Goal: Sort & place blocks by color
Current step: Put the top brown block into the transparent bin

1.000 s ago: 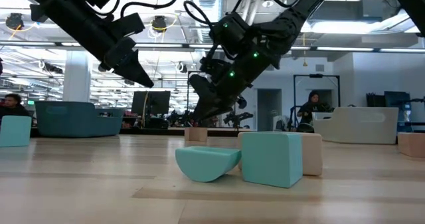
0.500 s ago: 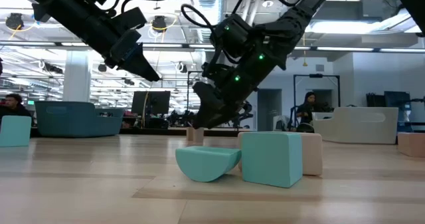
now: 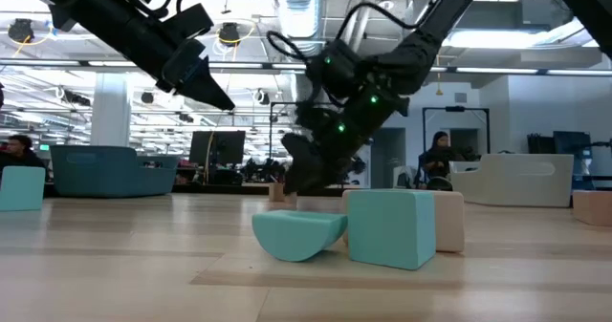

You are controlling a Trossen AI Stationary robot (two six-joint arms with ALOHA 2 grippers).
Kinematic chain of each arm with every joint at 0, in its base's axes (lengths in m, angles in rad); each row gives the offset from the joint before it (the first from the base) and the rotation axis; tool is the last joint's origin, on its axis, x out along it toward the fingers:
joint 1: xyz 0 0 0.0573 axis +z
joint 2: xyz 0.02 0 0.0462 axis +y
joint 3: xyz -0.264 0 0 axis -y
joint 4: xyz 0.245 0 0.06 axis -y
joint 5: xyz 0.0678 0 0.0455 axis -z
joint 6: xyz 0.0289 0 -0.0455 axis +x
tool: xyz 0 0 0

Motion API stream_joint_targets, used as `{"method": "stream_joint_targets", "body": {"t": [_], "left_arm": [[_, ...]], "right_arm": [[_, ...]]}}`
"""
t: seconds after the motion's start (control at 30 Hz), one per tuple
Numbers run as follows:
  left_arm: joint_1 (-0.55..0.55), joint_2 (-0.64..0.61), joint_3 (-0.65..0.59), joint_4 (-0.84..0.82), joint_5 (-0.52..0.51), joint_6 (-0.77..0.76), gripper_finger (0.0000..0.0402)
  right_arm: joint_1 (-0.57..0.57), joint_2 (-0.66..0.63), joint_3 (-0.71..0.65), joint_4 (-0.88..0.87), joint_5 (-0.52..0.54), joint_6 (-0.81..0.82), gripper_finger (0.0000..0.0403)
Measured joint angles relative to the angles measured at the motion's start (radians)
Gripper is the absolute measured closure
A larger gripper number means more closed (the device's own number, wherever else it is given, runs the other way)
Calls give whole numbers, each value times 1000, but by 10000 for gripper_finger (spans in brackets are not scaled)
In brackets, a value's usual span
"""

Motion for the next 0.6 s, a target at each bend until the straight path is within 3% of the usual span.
{"method": "stream_joint_targets", "body": {"t": [0.23,0.33,0.43,0.6], "left_arm": [[0,0,0,-9,6,5,205],[1,0,0,-21,0,6,205],[1,0,0,-32,-1,8,205],[1,0,0,-95,0,6,205]], "right_arm": [[-9,82,48,47,-10,26,124],[-9,79,48,42,-12,26,144],[-5,54,47,-13,-17,22,190],[6,16,46,-60,-19,-6,302]]}}
